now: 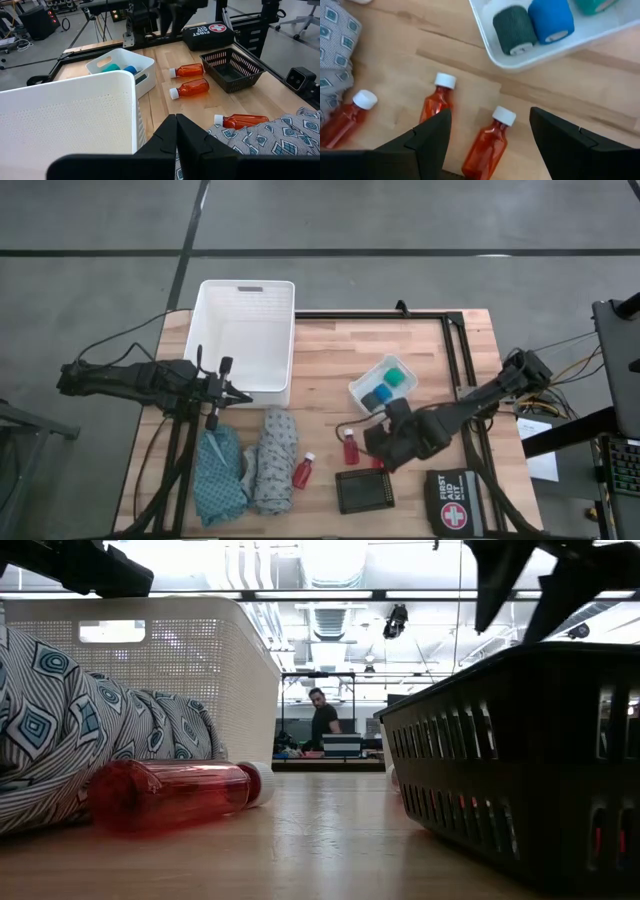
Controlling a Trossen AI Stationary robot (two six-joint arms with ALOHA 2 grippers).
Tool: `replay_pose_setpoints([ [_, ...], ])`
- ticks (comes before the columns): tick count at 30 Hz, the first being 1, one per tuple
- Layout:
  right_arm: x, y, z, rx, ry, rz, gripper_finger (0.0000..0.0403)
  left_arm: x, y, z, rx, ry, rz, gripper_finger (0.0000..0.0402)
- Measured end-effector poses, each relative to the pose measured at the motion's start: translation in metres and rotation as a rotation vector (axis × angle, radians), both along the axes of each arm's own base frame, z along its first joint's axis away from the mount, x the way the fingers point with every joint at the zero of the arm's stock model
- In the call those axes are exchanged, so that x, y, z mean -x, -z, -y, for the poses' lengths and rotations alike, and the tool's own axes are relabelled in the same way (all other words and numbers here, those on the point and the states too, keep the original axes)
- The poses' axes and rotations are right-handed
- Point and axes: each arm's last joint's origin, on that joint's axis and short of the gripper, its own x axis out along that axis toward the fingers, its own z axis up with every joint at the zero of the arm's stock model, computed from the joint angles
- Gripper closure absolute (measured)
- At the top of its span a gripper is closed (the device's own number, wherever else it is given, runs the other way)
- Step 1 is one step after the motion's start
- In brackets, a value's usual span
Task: Pick & place medical supplies in basket/bin
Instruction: Put the right red pill bottle into the black bin
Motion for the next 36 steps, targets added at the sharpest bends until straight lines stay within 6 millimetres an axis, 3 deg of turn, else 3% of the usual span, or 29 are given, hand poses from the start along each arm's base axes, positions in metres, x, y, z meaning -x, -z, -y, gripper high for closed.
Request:
replay_pose_setpoints([
  [7, -0.003, 0.022, -0.017, 0.022, 0.021, -0.05, 0.0142, 0.0, 0.0, 0.0, 0.0, 0.0, 0.0, 0.0396],
  [21, -0.015, 0.062, -0.025, 0.049, 0.177, -0.116, 0.0142, 0.0, 0.0, 0.0, 0.0, 0.0, 0.0, 0.0396],
  [36, -0.02, 0.077, -0.018, 0.086, 0.205, -0.156, 0.0142, 0.0, 0.0, 0.0, 0.0, 0.0, 0.0, 0.0396],
])
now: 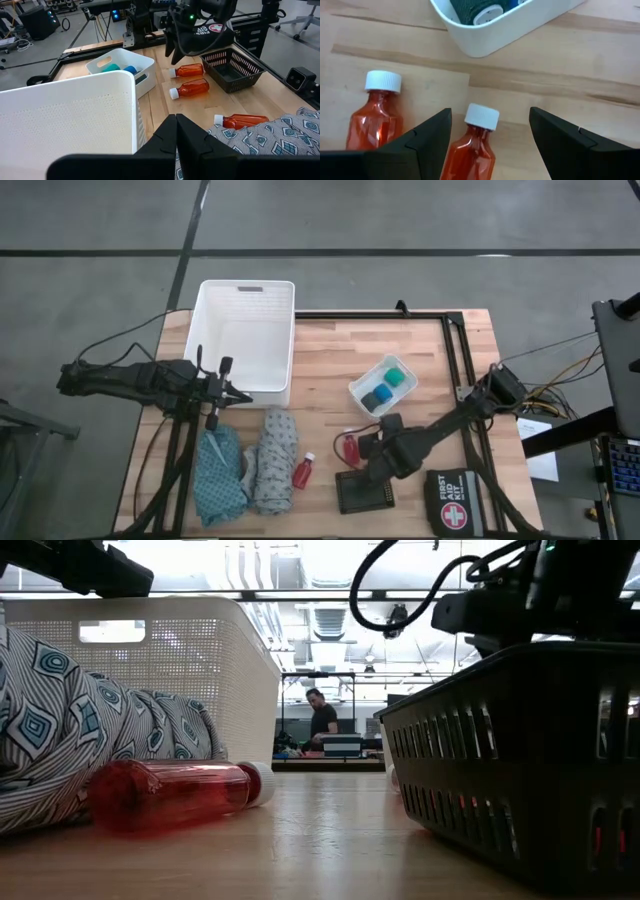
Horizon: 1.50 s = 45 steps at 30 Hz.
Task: Pick & place medical supplies in basket/bin
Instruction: Put the right red pill bottle into the black bin
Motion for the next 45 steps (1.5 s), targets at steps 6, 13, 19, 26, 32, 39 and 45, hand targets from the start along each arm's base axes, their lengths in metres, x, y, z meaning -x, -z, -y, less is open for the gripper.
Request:
replay_pose_setpoints([
  [6, -0.001, 0.007, 0.003, -0.007, 0.002, 0.01, 0.0142, 0.0, 0.0, 0.0, 0.0, 0.0, 0.0, 0.0396],
  [13, 0.002, 0.023, 0.005, -0.02, -0.007, 0.03, 0.0142, 0.0, 0.0, 0.0, 0.0, 0.0, 0.0, 0.0396],
  [19, 0.005, 0.036, 0.006, -0.038, -0.008, 0.063, 0.0142, 0.0, 0.0, 0.0, 0.0, 0.0, 0.0, 0.0396],
  [26, 0.01, 0.05, 0.009, -0.05, -0.008, 0.083, 0.0142, 0.0, 0.0, 0.0, 0.0, 0.0, 0.0, 0.0396],
  [32, 0.011, 0.054, 0.01, -0.051, -0.009, 0.089, 0.0148, 0.0, 0.0, 0.0, 0.0, 0.0, 0.0, 0.0396],
  [39, 0.011, 0.053, 0.01, -0.051, -0.008, 0.088, 0.0163, 0.0, 0.0, 0.0, 0.0, 0.0, 0.0, 0.0396],
  [45, 0.011, 0.054, 0.012, -0.051, -0.002, 0.085, 0.0182, 0.0, 0.0, 0.0, 0.0, 0.0, 0.0, 0.0396],
])
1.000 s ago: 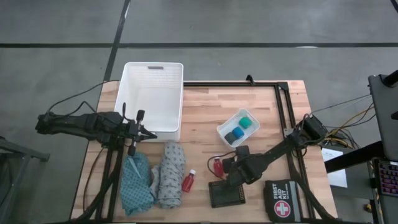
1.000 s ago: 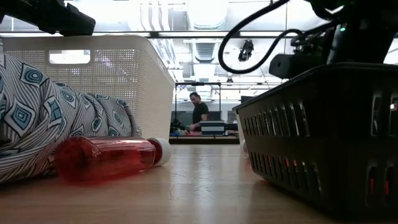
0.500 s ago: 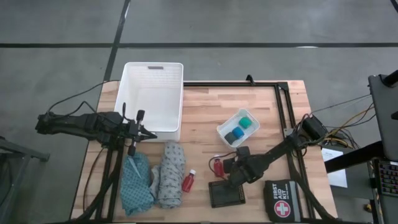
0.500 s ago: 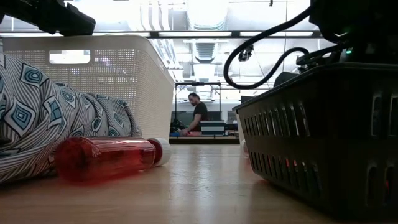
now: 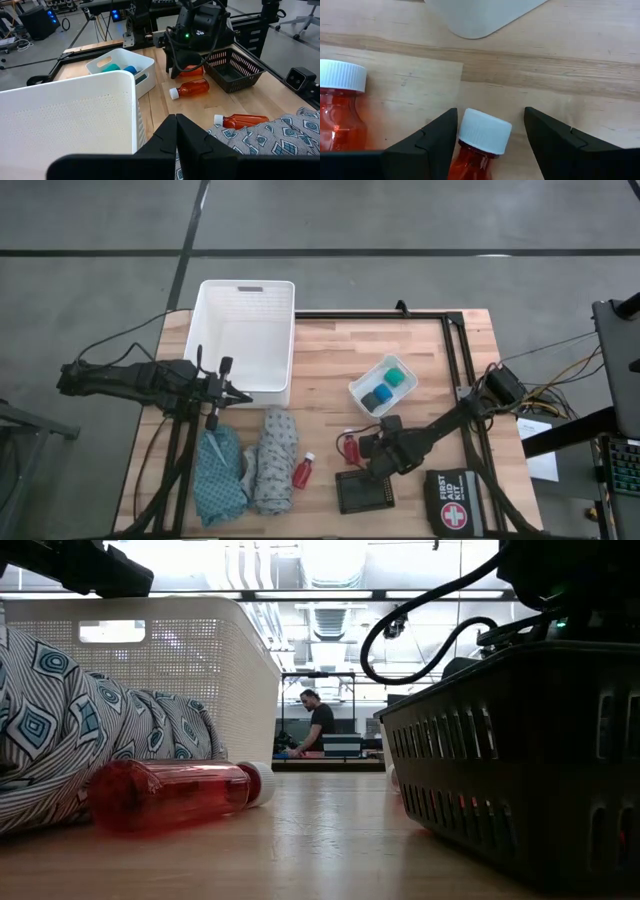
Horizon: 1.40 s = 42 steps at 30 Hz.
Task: Pick & place medical supplies in basket/bin
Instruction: Put the right red pill bottle into the black bin
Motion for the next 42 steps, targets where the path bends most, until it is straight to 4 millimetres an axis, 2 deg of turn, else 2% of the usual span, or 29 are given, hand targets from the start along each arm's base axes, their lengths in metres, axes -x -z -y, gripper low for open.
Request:
replay_pose_setpoints([
  [19, -0.003, -0.001, 0.001, -0.005, 0.005, 0.009, 0.0265, 0.0, 0.0, 0.0, 0.0, 0.0, 0.0, 0.0396],
  [35, -0.003, -0.002, 0.001, -0.002, -0.004, 0.003, 0.0262, 0.0, 0.0, 0.0, 0.0, 0.0, 0.0, 0.0396],
  [42, -0.002, -0.013, 0.001, -0.017, -0.018, 0.025, 0.0262, 0.0, 0.0, 0.0, 0.0, 0.0, 0.0, 0.0396],
])
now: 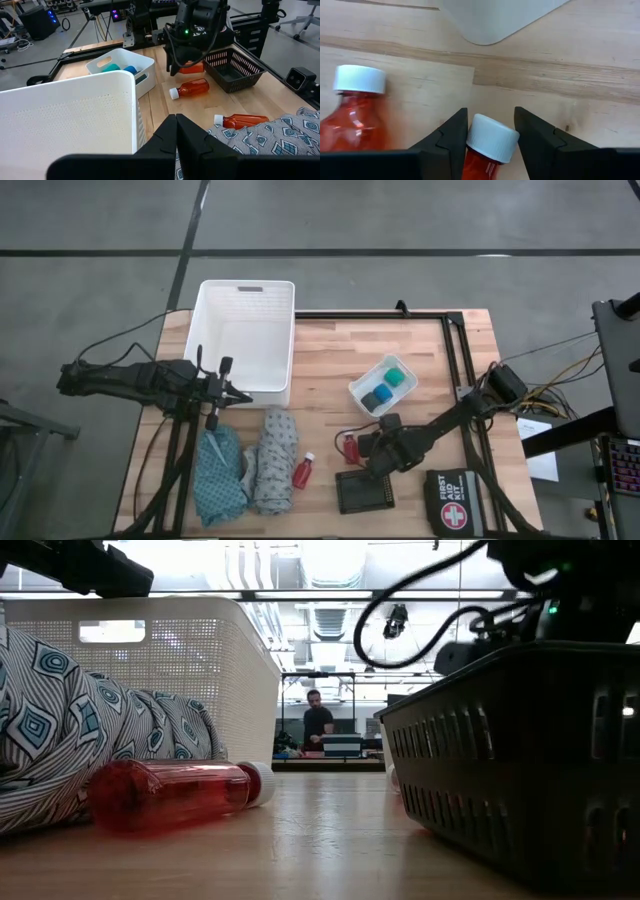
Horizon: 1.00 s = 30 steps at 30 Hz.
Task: Pick & place medical supplies in basket/bin
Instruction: Put the right red pill bottle into the black bin
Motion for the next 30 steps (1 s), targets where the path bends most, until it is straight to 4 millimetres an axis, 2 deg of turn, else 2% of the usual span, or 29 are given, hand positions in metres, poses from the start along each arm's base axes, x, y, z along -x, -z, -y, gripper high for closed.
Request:
replay_pose_setpoints([
  [20, 0.008, -0.043, 0.004, -0.055, -0.074, 0.1, 0.0261, 0.0, 0.0, 0.0, 0.0, 0.0, 0.0, 0.0396],
  [25, 0.008, -0.049, 0.002, -0.1, -0.083, 0.101, 0.0261, 0.0, 0.0, 0.0, 0.0, 0.0, 0.0, 0.0396],
  [30, 0.005, -0.063, -0.005, -0.115, -0.116, 0.1, 0.0261, 0.0, 0.0, 0.0, 0.0, 0.0, 0.0, 0.0396],
])
